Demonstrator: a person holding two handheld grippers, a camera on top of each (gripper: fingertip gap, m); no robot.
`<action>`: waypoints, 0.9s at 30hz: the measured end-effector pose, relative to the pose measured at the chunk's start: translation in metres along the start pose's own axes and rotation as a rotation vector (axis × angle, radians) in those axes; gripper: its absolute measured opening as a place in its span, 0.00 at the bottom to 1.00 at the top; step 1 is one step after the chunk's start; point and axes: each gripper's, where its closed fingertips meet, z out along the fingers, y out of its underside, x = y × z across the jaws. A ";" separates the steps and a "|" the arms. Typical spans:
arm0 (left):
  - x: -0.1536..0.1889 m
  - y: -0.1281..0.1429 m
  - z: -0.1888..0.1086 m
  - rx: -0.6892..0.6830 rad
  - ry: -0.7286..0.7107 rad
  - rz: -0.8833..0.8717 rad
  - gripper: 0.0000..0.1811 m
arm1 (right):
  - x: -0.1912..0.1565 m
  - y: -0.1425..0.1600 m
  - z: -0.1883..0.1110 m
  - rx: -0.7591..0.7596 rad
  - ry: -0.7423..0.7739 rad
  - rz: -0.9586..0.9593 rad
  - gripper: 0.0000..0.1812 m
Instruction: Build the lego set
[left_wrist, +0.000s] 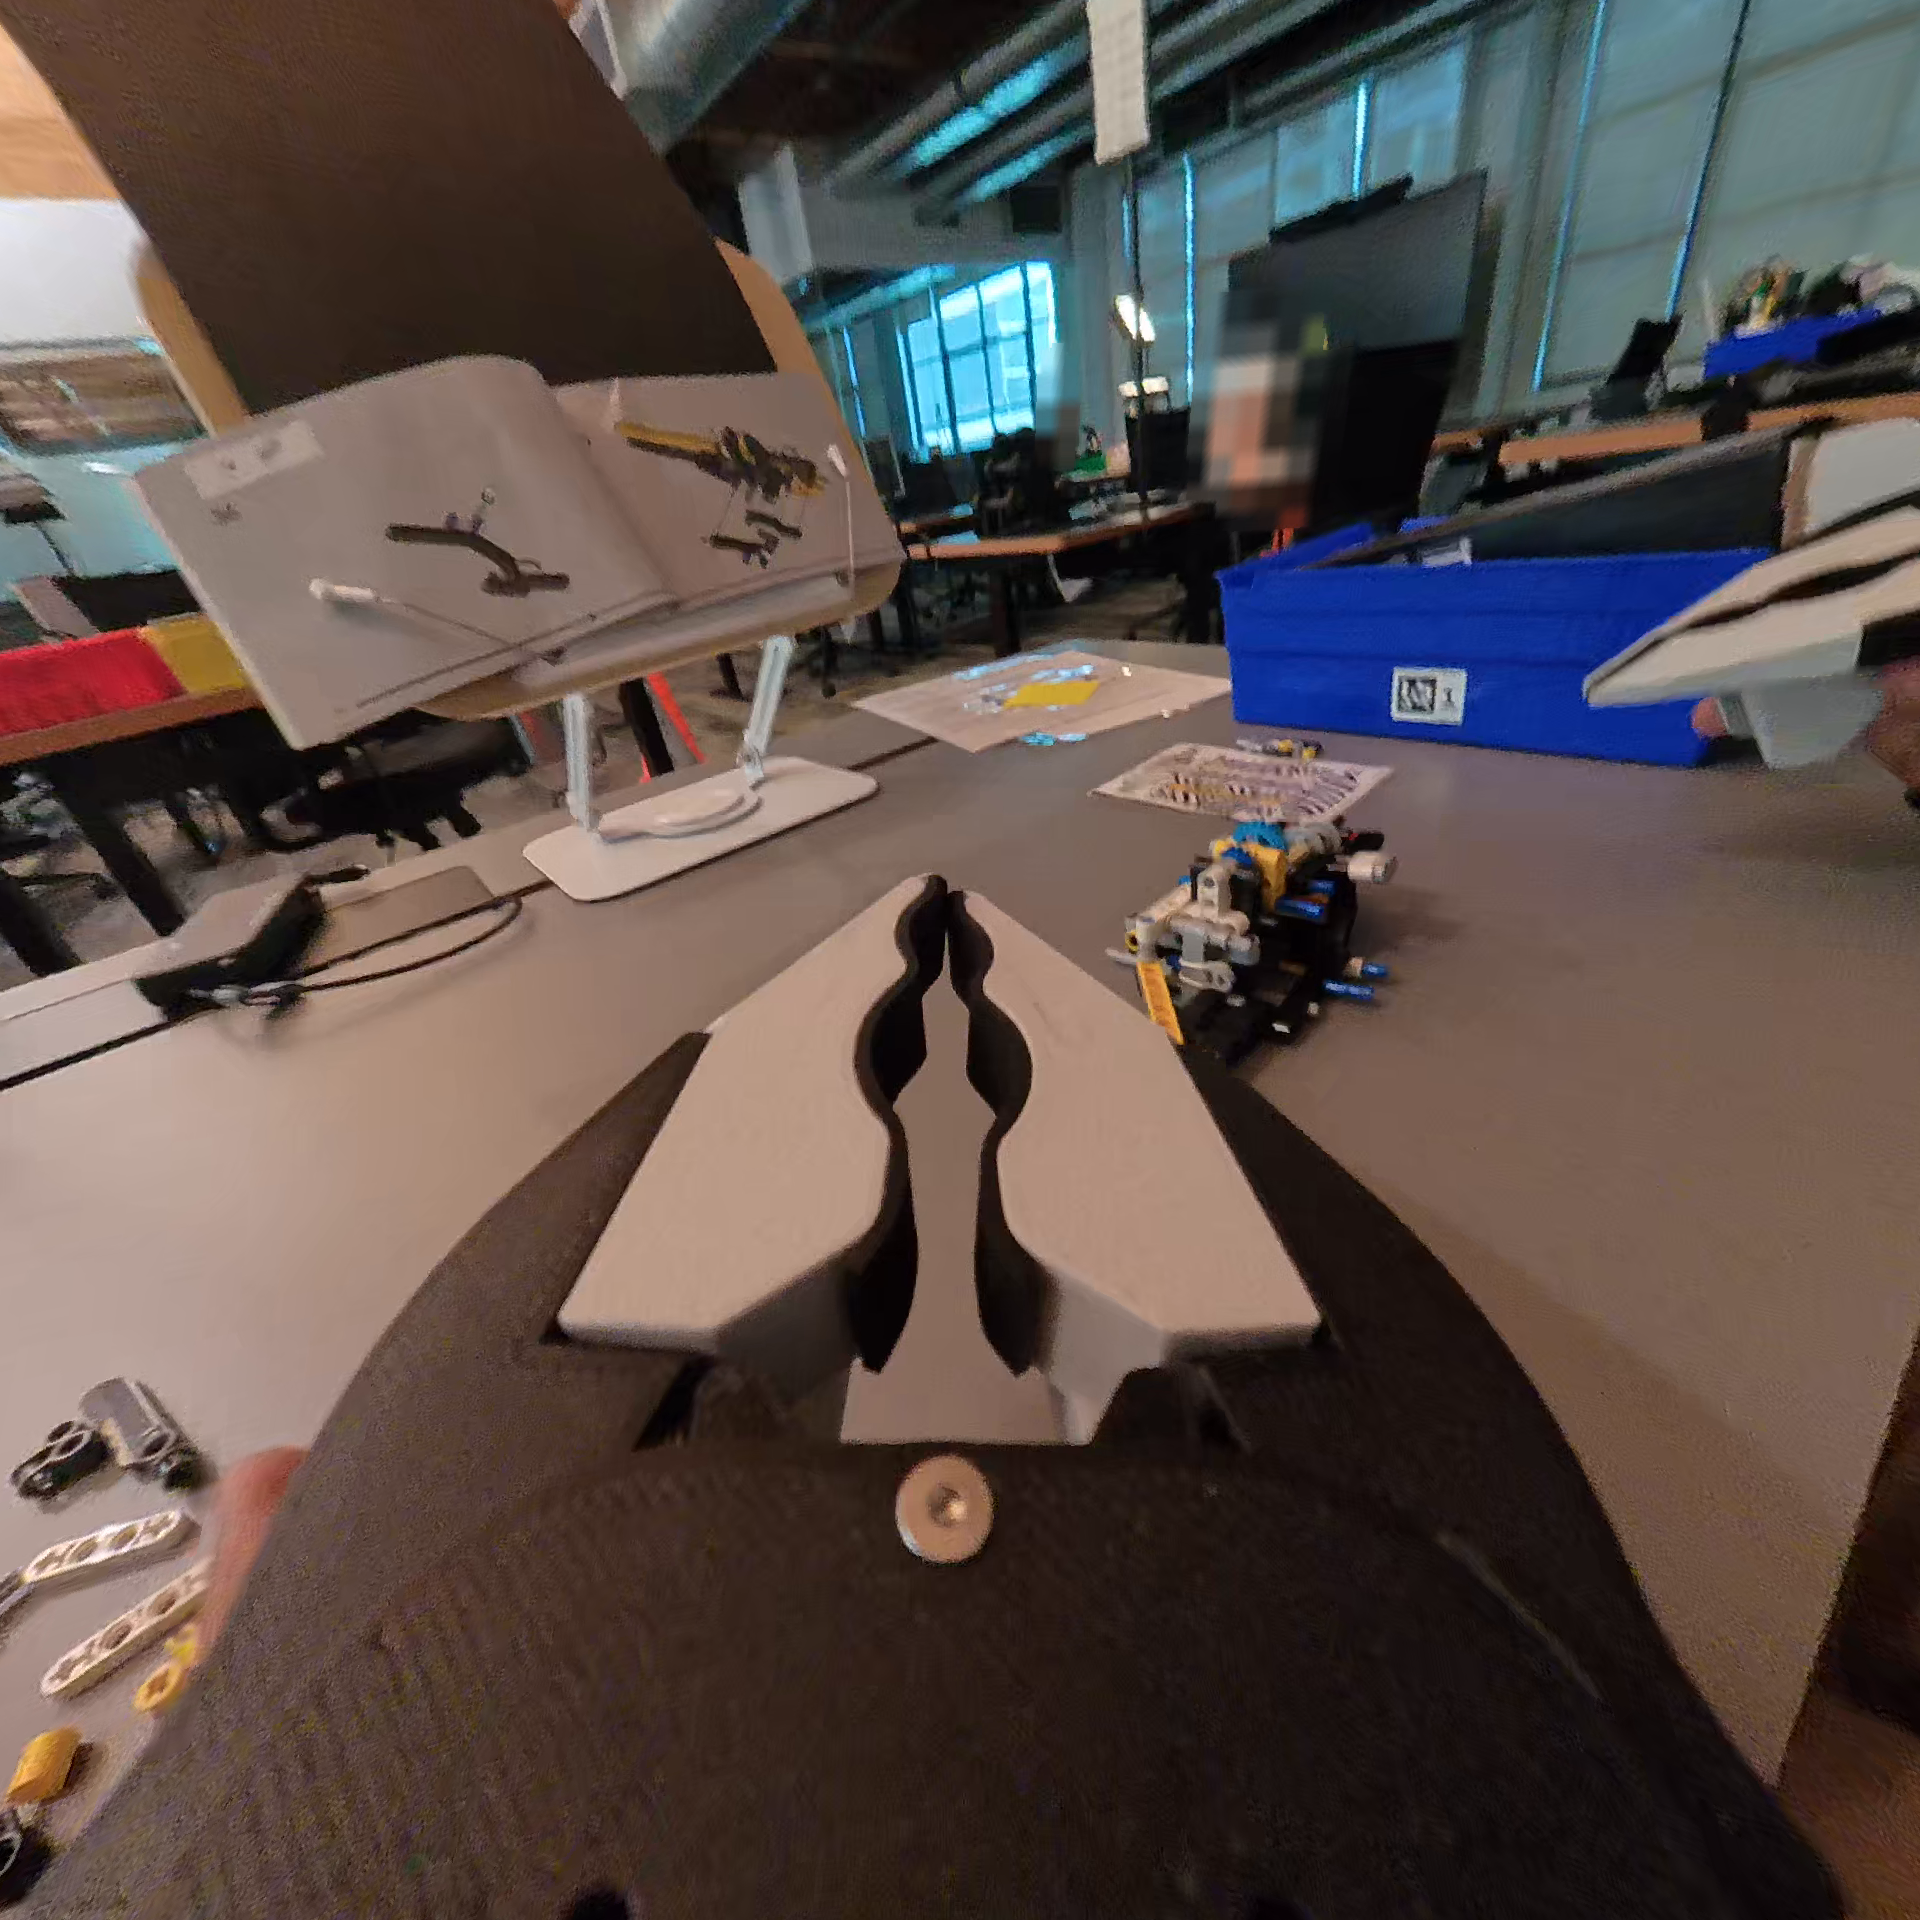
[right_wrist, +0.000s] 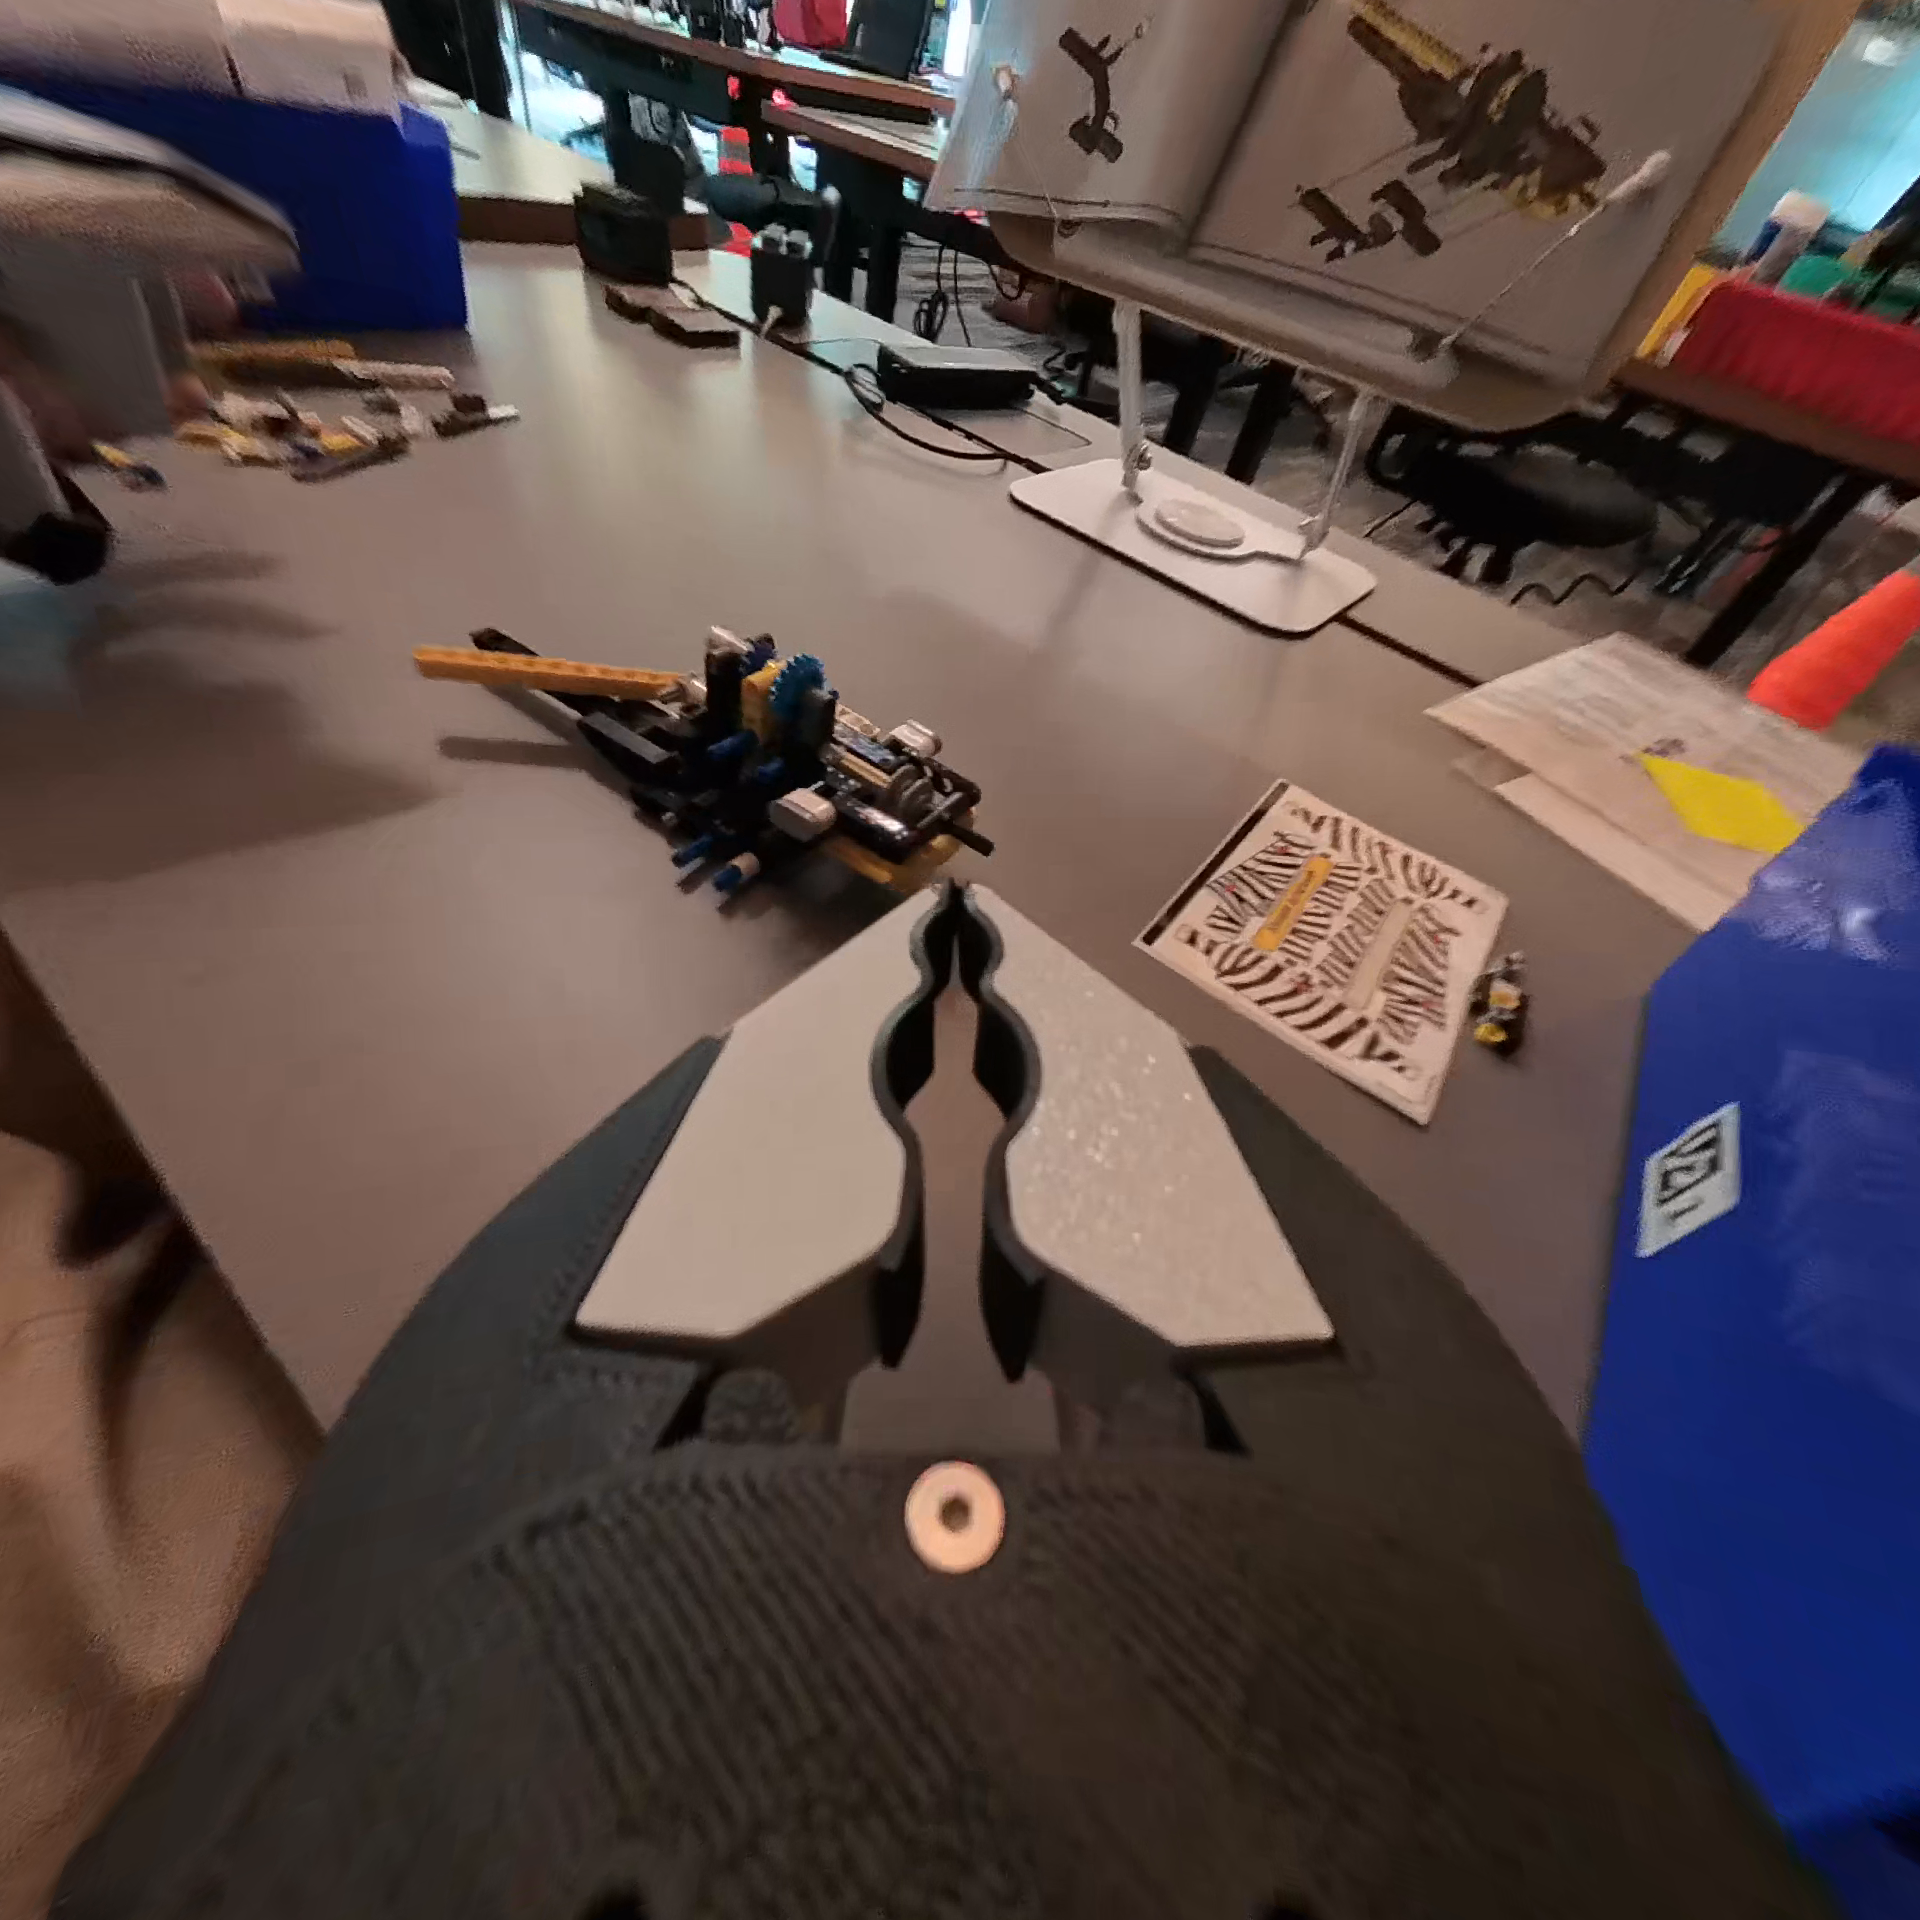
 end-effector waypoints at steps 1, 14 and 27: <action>-0.004 -0.005 -0.002 0.035 -0.030 -0.003 0.00 | 0.000 0.001 0.002 0.000 0.015 -0.036 0.00; -0.019 0.009 0.002 -0.081 -0.196 -0.130 0.00 | 0.009 -0.010 0.003 0.054 0.133 -0.119 0.00; -0.016 0.019 0.007 -0.115 -0.188 -0.160 0.00 | 0.050 -0.031 -0.028 0.227 0.482 -0.176 0.24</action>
